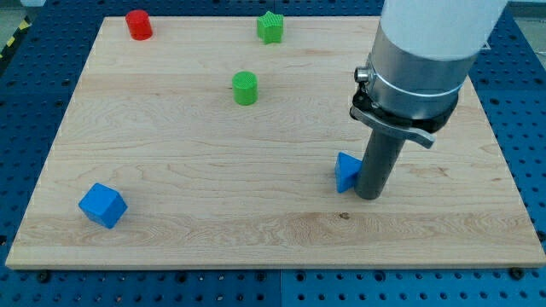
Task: Move the blue triangle to the top left of the yellow hexagon
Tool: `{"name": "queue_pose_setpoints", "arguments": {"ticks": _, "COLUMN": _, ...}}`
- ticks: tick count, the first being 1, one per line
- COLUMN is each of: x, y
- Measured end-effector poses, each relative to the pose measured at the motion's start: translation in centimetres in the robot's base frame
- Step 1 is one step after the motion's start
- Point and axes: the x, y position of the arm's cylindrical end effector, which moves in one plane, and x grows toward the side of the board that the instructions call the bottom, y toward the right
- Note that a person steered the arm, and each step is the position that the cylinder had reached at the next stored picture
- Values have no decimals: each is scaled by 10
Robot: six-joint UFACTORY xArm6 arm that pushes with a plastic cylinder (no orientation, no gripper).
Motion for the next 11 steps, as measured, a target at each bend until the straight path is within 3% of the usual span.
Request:
{"name": "queue_pose_setpoints", "arguments": {"ticks": 3, "x": -3, "y": -74}}
{"name": "queue_pose_setpoints", "arguments": {"ticks": 8, "x": -37, "y": -27}}
{"name": "queue_pose_setpoints", "arguments": {"ticks": 11, "x": -80, "y": -11}}
